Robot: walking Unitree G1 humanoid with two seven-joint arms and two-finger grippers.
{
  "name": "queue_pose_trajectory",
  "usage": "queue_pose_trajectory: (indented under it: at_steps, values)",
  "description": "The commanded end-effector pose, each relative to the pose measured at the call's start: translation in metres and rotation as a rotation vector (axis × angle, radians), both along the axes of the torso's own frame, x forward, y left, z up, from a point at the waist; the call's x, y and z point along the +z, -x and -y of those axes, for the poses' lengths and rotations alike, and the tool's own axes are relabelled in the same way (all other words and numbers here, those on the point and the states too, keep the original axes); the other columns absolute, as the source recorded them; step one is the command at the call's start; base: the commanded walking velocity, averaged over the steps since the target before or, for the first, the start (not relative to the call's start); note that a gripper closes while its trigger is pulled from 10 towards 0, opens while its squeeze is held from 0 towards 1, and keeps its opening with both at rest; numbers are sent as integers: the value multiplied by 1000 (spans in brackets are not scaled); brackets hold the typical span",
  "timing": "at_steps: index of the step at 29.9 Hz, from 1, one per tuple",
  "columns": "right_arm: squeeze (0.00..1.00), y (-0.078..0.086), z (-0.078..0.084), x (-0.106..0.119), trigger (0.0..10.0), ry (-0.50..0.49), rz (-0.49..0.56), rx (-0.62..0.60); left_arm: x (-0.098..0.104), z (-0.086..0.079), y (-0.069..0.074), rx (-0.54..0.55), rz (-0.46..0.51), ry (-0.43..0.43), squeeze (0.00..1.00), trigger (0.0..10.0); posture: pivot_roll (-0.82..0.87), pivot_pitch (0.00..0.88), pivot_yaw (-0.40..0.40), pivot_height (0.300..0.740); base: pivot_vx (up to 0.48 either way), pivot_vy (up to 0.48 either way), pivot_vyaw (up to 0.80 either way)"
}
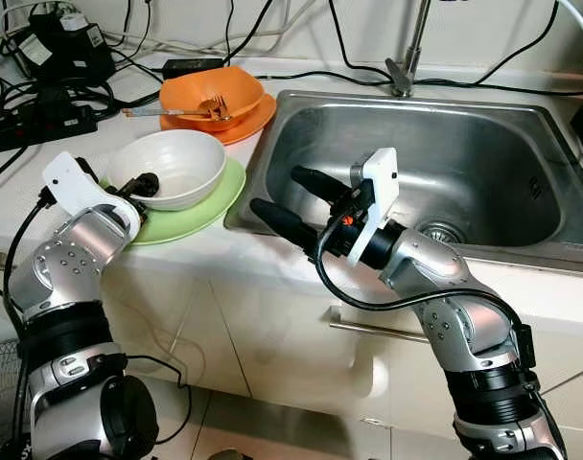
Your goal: Kitchen organization
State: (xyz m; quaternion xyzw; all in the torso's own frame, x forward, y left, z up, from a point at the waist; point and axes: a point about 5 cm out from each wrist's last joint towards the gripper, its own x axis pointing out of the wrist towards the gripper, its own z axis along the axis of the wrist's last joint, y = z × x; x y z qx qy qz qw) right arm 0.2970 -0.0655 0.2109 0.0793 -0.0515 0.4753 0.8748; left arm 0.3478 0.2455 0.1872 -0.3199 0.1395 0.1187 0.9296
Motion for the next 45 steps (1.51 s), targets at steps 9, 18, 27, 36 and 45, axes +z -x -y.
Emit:
queue_pose_trajectory:
  at_steps: [9,18,27,36,45]
  values:
    - [0,0,-1,0,10000,5,3,-1,-1,1,-3,-5,-17,21,0,0,-18,35,98,740,0,0,0]
    - [0,0,-2,-2,10000,6,-9,-2,-2,1,-2,10,-1,21,0,0,-15,35,82,740,0,0,0]
    - [0,-4,-1,0,10000,6,0,-7,15,-3,-4,8,65,-129,1000,10000,-15,29,84,740,0,0,0]
    - [0,-4,-3,-2,10000,1,-3,-13,28,0,-8,-18,112,-176,1000,10000,-15,28,90,740,0,0,0]
    - [0,-5,-3,-2,10000,-2,0,-15,12,14,-7,-102,26,-23,0,10000,-13,29,93,740,0,0,0]
